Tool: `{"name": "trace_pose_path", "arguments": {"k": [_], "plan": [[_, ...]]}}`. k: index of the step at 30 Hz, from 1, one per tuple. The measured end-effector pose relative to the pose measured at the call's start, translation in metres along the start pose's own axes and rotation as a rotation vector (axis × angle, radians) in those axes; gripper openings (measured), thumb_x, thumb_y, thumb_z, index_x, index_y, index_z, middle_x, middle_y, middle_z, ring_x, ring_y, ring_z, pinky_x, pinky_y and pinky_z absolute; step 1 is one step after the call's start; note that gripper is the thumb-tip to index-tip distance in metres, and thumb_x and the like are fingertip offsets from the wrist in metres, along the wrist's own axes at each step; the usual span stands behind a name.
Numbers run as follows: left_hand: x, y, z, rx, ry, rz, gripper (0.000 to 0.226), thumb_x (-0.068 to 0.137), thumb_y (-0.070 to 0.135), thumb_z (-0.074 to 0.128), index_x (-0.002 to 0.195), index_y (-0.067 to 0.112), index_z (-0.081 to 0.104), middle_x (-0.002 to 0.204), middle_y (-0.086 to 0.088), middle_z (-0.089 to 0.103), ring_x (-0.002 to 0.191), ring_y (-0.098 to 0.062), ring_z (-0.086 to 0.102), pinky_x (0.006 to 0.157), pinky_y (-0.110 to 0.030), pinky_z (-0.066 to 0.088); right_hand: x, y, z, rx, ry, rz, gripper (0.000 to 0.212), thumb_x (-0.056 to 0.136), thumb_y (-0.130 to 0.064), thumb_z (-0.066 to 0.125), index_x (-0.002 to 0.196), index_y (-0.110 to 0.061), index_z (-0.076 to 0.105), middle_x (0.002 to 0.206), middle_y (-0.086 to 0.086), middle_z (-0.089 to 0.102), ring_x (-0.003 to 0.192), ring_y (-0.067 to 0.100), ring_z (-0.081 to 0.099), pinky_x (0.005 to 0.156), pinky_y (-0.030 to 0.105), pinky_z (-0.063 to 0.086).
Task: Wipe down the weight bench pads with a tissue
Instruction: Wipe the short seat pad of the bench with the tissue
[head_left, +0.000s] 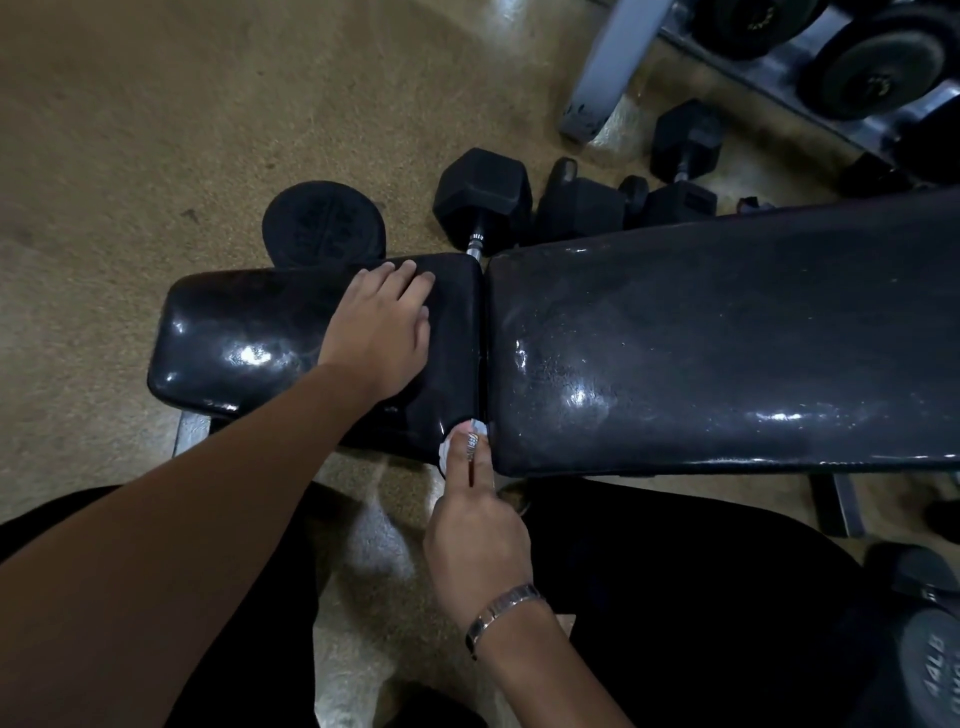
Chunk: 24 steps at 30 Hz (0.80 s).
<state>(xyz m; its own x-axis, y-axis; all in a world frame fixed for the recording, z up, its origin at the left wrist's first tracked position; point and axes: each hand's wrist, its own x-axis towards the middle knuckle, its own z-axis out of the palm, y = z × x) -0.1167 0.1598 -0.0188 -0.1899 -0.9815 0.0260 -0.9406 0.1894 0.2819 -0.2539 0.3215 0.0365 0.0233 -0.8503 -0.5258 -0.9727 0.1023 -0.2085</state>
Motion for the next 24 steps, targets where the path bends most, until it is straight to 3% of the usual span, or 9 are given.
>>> {"name": "trace_pose_path", "arguments": {"k": [7,9,11,13,16,20,24], "plan": [[-0.001,0.001,-0.002,0.001,0.001,-0.006,0.053,0.097,0.031,0.032,0.142,0.011,0.051,0.147,-0.015,0.052,0.137,-0.034,0.045,0.116,-0.05,0.033,-0.007,0.001,-0.005,0.054,-0.036,-0.002,0.082,0.092,-0.015,0.043,0.155,-0.02,-0.009,0.164,0.006,-0.006,0.1,0.031,0.065,0.077,0.034,0.048],[-0.001,0.001,-0.002,-0.022,0.01,-0.011,0.051,0.097,0.029,0.035,0.142,0.012,0.051,0.147,-0.015,0.052,0.137,-0.033,0.045,0.116,-0.05,0.034,-0.009,0.004,-0.011,0.091,-0.02,-0.003,0.073,0.094,-0.015,0.04,0.156,-0.021,0.002,0.161,0.009,0.02,0.104,0.03,0.063,0.08,0.033,0.047],[0.001,-0.001,-0.004,-0.063,0.005,-0.02,0.047,0.098,0.026,0.043,0.141,0.012,0.052,0.147,-0.015,0.053,0.137,-0.033,0.046,0.116,-0.049,0.034,-0.013,0.008,-0.02,0.168,-0.005,-0.011,0.058,0.097,-0.018,0.037,0.153,-0.024,0.023,0.136,0.01,0.056,0.106,0.027,0.061,0.082,0.032,0.044],[0.004,0.0,-0.011,-0.145,-0.032,-0.039,0.045,0.097,0.022,0.051,0.141,0.01,0.054,0.147,-0.015,0.052,0.138,-0.033,0.044,0.118,-0.045,0.032,-0.019,0.007,-0.032,0.301,0.042,-0.024,0.045,0.097,-0.021,0.038,0.141,-0.03,0.044,0.112,0.008,0.068,0.101,0.026,0.063,0.08,0.031,0.043],[0.006,0.006,-0.036,-0.356,-0.099,-0.138,0.039,0.094,0.019,0.058,0.132,0.014,0.061,0.134,-0.01,0.062,0.129,-0.028,0.053,0.107,-0.035,0.039,-0.015,0.005,-0.051,0.383,0.282,-0.083,0.033,0.094,-0.021,0.044,0.123,-0.029,0.057,0.097,0.006,0.071,0.088,0.027,0.066,0.071,0.033,0.046],[-0.009,0.034,-0.073,-0.684,-0.078,-0.367,0.012,0.091,0.021,0.059,0.091,0.02,0.071,0.082,0.0,0.07,0.081,-0.021,0.065,0.074,-0.032,0.051,0.001,0.011,-0.071,0.335,0.502,-0.171,0.03,0.093,-0.019,0.05,0.121,-0.025,0.059,0.116,-0.004,0.066,0.094,0.02,0.064,0.076,0.029,0.046],[-0.047,0.081,-0.095,-1.243,-0.445,-0.755,0.014,0.094,0.027,0.058,0.083,0.018,0.062,0.083,-0.007,0.064,0.07,-0.023,0.06,0.066,-0.042,0.054,0.006,0.024,-0.065,0.259,0.559,-0.239,0.029,0.092,-0.015,0.055,0.12,-0.017,0.059,0.124,-0.002,0.06,0.1,0.024,0.063,0.077,0.043,0.054]]}}
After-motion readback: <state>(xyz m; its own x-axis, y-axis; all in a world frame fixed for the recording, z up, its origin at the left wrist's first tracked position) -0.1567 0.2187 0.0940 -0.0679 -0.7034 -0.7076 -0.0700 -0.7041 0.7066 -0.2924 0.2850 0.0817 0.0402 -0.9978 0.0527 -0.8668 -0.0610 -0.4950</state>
